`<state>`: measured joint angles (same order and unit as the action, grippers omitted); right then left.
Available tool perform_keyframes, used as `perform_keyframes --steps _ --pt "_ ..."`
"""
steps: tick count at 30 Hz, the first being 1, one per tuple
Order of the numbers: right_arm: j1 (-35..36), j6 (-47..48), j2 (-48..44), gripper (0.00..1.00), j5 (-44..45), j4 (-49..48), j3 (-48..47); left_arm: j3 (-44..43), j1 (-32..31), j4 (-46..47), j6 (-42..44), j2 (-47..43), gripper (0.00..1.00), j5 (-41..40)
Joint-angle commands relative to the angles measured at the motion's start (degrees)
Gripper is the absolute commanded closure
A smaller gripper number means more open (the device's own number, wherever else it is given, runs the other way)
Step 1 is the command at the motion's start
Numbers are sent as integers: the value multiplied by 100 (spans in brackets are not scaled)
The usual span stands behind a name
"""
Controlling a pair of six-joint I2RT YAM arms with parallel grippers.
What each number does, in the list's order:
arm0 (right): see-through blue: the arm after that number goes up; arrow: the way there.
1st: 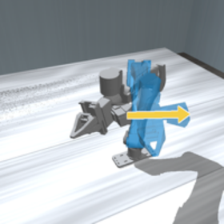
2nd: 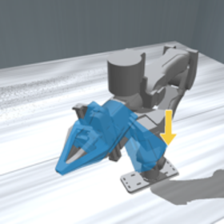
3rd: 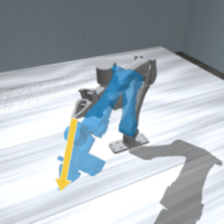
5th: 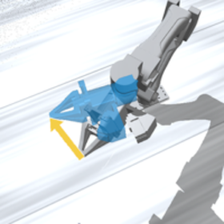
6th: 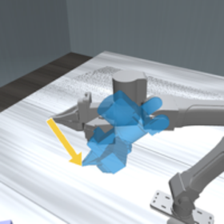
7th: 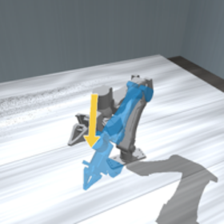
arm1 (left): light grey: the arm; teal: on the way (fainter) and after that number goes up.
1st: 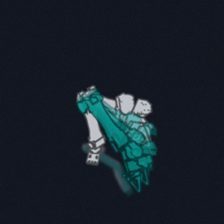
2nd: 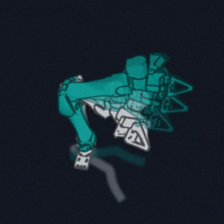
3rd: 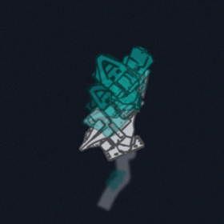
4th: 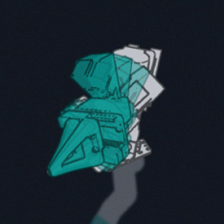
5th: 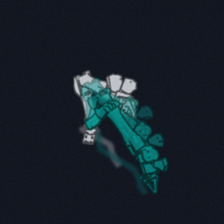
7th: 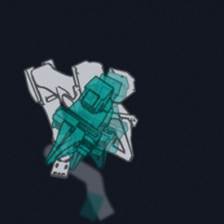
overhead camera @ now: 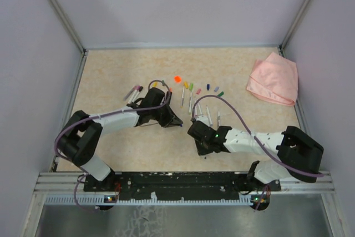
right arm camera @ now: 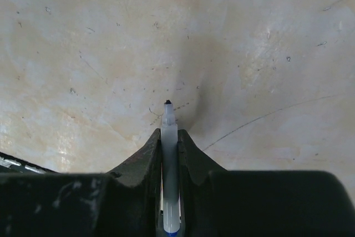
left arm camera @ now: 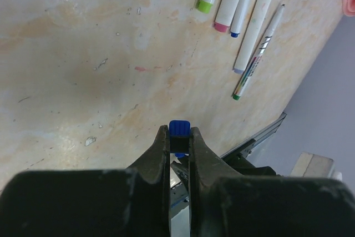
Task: Open the pen caps
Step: Place the pen at the center of the board.
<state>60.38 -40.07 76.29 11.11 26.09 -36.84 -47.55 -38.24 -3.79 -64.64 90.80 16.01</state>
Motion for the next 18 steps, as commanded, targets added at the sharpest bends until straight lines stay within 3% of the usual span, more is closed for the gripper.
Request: perform_keyframes --steps 1,7,18 --pt "44 -54 28 84 154 -275 17 -366 -196 -257 -219 326 100 -24" --pt "44 -142 -89 78 132 -368 195 -597 -308 -407 -244 695 100 88" --pt "44 -54 -323 77 137 -507 288 -1115 -532 -945 -20 1149 97 164"
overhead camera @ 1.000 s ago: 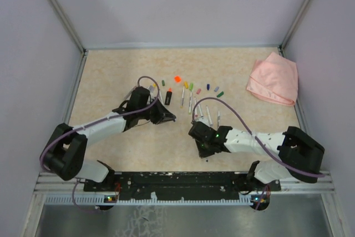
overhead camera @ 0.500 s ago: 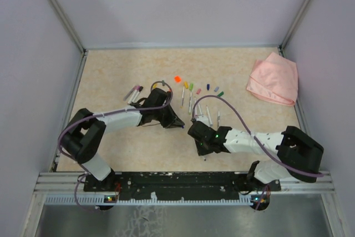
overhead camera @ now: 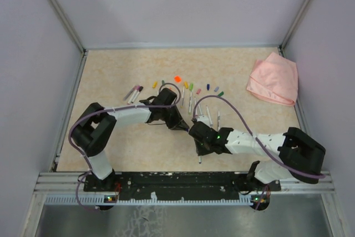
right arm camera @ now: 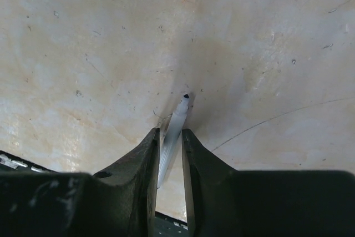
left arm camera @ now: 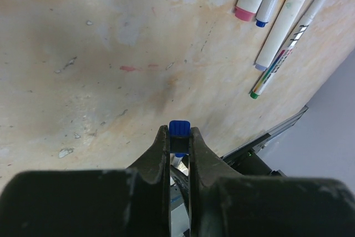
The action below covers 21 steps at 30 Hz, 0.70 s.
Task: Open the pen caps
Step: Place the pen at the center of the board, then place the pen cap at the center of the board.
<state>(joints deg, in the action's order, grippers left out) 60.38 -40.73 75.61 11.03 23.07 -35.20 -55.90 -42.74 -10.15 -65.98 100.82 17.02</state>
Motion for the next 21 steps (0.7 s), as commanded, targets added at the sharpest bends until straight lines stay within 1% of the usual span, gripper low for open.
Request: perform_keyframes --steps 1,7,13,16,21 --pt "44 20 -355 75 188 -205 134 -333 -99 -358 152 189 96 58" --pt "44 122 -1187 68 557 -127 214 -646 -202 -669 335 479 94 90" --pt "47 341 -2172 67 763 -149 394 -1237 -389 -1111 643 849 88 -1" --pt "44 209 -2894 62 1177 -11 583 -1565 -481 -1426 766 1091 80 -104" --pt "41 -171 -4069 51 1723 264 903 -1991 -578 -1834 970 1478 72 -60"
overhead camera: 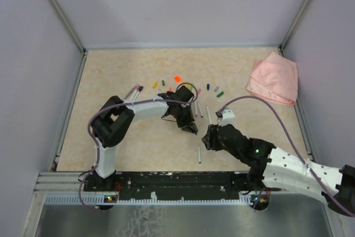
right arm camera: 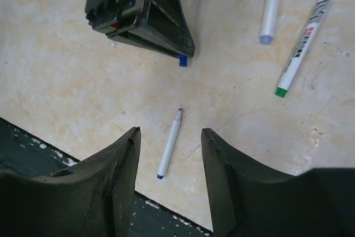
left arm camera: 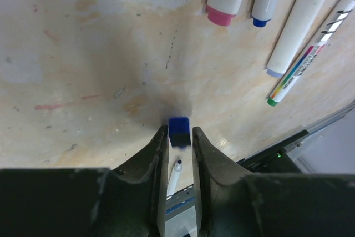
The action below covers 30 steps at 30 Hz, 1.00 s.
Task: Open the pen caps
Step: Place the pen cap at the center of the board.
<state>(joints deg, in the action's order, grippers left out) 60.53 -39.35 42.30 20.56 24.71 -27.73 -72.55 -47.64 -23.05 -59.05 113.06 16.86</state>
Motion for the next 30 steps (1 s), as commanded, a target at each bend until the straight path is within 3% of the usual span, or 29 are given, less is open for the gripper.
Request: perform_keyframes --steps 1,6,12,18,21,23,27,30 --pt "27 -366 -973 51 842 150 224 -382 -113 -617 310 301 70 -58" --pt "20 -490 -1831 50 1021 421 400 -508 -147 -797 326 342 55 -143" --pt "21 -355 -1890 50 982 479 296 -663 -138 -924 510 -48 53 -559" --pt "22 -188 -1779 48 1059 44 255 -523 29 -963 1048 -1001 54 -1742" --pt "23 -172 -1838 33 1108 -445 486 -197 381 -654 1587 -1444 54 -1936" --pt "20 112 -1893 28 989 -907 689 141 732 -324 2026 -1723 54 -1781" --pt "16 449 -1743 26 791 -1540 837 948 1593 715 3347 -2368 53 -1055" --pt "-46 569 -1324 23 602 -1648 694 1267 2124 1024 4268 -2713 44 -1180"
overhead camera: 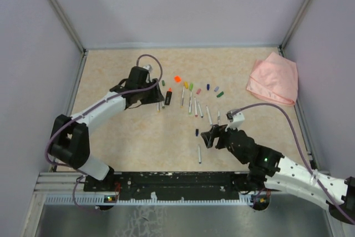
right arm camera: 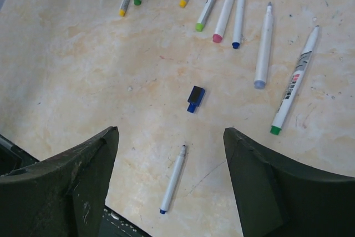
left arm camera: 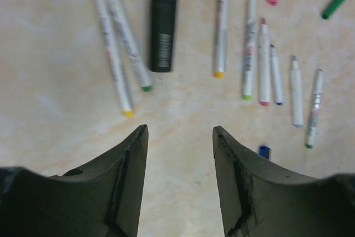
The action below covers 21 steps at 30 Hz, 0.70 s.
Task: Open the pen caps
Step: Place the pen cap at the center of the board, then pick up the pen from the center of the board.
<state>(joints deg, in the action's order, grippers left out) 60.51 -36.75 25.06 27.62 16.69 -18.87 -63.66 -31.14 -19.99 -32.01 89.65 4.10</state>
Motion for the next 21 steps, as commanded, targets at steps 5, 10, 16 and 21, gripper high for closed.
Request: perform_keyframes --steps 5,10,16,21 --pt "-615 340 1426 22 -1071 -1020 -557 185 927 432 3034 -215 32 -638" --pt "-1183 408 2449 22 -2009 -1487 -920 -429 1375 -101 3490 585 29 -911" --pt "-1410 588 3317 23 -2504 -1794 -1353 -1357 1608 -754 3730 1441 35 -715" --pt "-1580 704 3707 23 -2804 -1904 -1562 -1780 1667 -1063 3805 1939 39 -938"
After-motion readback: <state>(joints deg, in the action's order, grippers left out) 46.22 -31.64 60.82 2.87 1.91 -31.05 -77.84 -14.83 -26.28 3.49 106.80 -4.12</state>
